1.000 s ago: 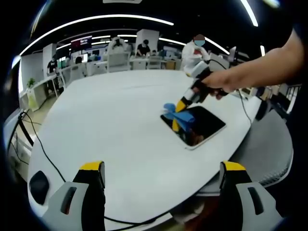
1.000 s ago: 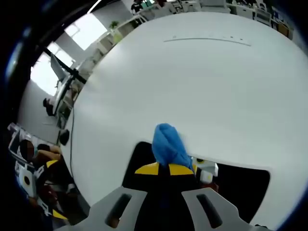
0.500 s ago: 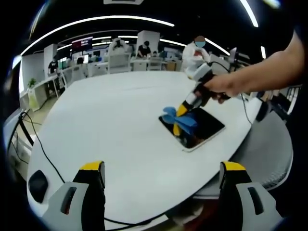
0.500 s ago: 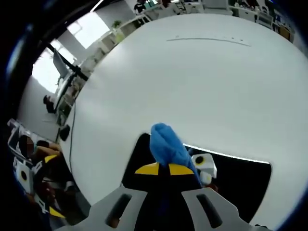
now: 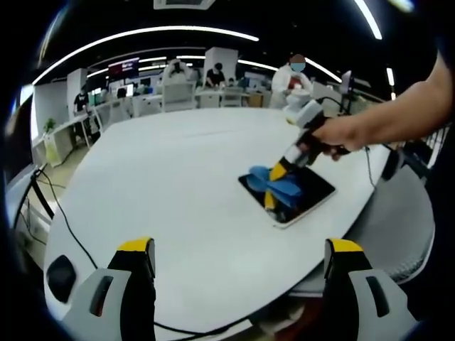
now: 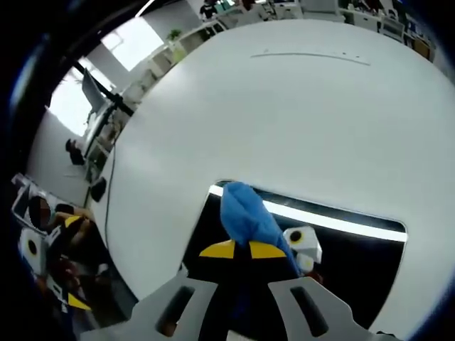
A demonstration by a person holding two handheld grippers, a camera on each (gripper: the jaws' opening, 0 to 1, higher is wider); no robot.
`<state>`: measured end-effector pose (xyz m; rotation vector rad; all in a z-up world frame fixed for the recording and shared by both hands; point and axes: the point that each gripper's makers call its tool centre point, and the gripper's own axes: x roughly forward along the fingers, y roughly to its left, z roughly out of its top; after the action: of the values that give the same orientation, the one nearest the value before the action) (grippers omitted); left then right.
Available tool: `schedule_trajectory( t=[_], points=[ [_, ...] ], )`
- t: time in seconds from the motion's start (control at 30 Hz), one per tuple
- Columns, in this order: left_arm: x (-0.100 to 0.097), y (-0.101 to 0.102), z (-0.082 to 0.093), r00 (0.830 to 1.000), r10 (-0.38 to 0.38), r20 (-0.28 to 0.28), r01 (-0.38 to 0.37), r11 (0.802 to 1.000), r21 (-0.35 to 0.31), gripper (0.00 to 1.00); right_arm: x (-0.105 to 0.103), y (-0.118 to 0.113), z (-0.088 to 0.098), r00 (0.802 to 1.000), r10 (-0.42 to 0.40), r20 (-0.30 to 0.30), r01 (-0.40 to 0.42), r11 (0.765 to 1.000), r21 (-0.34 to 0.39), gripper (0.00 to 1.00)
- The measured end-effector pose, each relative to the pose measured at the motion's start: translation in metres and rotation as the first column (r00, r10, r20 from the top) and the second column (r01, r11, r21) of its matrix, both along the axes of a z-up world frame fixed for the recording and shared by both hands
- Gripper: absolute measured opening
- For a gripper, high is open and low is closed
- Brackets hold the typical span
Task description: Wipe the mirror surface with the cleaning cloth until all visible marks leave the cleaned area.
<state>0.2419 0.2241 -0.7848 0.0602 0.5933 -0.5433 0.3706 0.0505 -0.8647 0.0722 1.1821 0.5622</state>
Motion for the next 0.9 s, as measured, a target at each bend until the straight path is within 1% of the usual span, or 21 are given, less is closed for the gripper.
schedule_trajectory(
  t=[0.43, 0.6, 0.9],
  points=[
    [-0.002, -0.003, 0.001, 1.0, -0.01, 0.005, 0.01, 1.0, 0.004, 0.99, -0.019, -0.001, 0.0, 1.0, 0.007, -0.004, -0.007, 1.0, 0.015, 0.0],
    [-0.002, -0.001, 0.003, 1.0, -0.002, 0.005, 0.002, 1.0, 0.0, 0.99, -0.026, -0.001, 0.0, 1.0, 0.008, -0.009, -0.008, 1.0, 0.022, 0.0],
    [-0.005, -0.004, 0.006, 1.0, -0.009, 0.017, 0.009, 1.0, 0.003, 0.99, -0.039, -0.002, 0.0, 1.0, 0.027, -0.013, -0.027, 0.999, 0.018, 0.0]
  ],
)
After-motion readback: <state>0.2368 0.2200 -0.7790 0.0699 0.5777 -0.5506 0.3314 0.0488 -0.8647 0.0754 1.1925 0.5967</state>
